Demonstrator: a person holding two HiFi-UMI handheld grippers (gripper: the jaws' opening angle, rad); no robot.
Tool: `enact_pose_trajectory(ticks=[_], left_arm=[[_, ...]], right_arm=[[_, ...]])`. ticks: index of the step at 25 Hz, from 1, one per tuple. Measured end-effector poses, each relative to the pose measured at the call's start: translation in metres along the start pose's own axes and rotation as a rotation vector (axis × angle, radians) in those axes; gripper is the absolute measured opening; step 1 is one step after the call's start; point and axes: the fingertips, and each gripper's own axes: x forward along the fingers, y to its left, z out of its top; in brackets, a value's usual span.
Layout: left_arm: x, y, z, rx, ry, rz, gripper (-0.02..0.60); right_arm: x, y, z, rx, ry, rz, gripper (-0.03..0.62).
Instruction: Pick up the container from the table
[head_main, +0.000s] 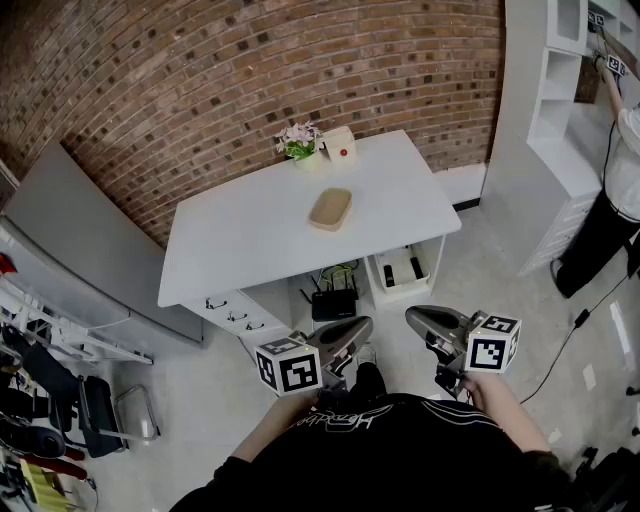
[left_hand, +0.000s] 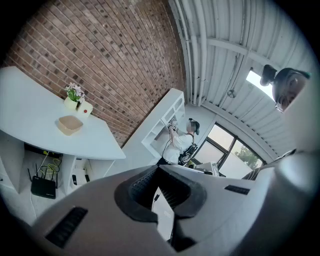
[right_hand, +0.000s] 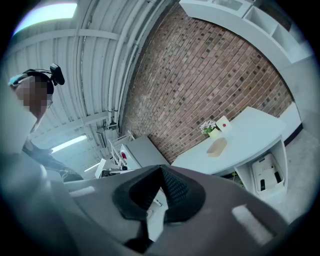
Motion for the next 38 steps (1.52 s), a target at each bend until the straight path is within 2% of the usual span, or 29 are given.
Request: enact_pose_trajectory(ticks=[13, 23, 38], left_arm=[[-0.002, 0.0, 0.004, -0.001, 0.002, 0.019, 0.005], [0.002, 0.017, 0.014, -0.012, 0.016, 0.027, 0.005], [0.006, 0.094, 0.063, -0.085, 0.012, 0.053, 0.005]], right_arm=[[0.008, 0.005, 0.007, 0.008, -0.008, 0.02, 0.005], [0.021, -0.006, 0.018, 0.004, -0.035, 0.027, 0.005], [0.094, -0.055, 0.036, 0.075, -0.001, 0.006, 0.005]])
